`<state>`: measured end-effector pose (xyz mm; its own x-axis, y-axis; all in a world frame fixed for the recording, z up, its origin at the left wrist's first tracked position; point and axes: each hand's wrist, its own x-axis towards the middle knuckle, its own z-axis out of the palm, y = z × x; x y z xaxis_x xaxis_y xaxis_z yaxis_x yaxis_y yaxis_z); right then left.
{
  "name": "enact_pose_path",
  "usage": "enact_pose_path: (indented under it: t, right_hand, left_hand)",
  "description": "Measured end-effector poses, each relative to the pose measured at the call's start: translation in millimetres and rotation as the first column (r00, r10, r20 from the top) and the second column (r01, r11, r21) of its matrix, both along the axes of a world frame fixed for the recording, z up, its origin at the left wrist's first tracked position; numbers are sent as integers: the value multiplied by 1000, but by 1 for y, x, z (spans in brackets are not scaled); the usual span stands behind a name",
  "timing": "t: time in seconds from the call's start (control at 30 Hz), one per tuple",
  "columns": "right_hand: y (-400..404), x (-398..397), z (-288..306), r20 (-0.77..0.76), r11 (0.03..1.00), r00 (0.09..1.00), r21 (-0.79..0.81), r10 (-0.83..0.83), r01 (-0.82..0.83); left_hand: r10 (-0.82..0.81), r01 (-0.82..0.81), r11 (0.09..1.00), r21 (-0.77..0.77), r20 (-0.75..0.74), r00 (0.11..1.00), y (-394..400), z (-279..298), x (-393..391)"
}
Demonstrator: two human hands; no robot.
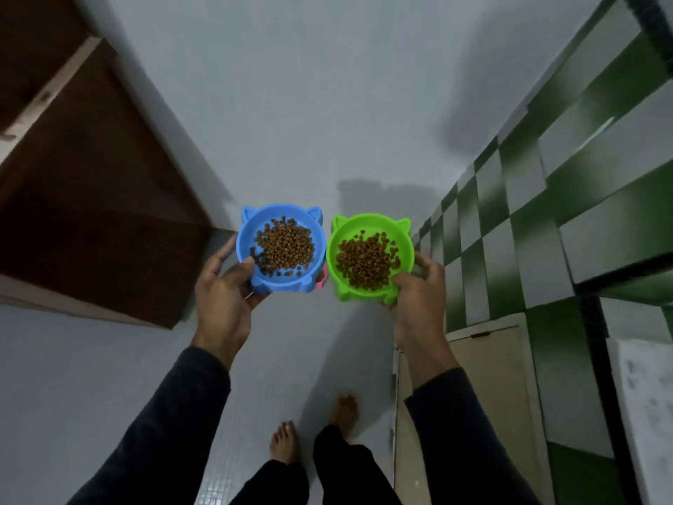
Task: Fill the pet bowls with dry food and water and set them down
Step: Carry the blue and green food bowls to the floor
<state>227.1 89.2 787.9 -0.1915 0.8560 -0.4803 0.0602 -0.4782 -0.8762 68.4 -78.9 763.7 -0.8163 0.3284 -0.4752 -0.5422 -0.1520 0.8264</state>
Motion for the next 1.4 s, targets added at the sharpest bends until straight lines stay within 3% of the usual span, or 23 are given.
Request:
enact_pose_path:
  t: [0.43, 1.1, 1.4]
  right_hand:
    - [79, -35, -162, 140, 995, 990, -102, 16, -1]
    - [129, -57, -568, 192, 980, 981, -194, -2, 40]
    - [126, -52, -706, 241, 958, 965, -239, -100, 159]
  left_hand:
    - [32, -27, 999, -34, 146, 989, 73, -155, -33]
    - [-15, 38, 993, -110, 203, 979, 123, -548, -58]
    - [-29, 63, 988, -140, 229, 973, 123, -667, -52]
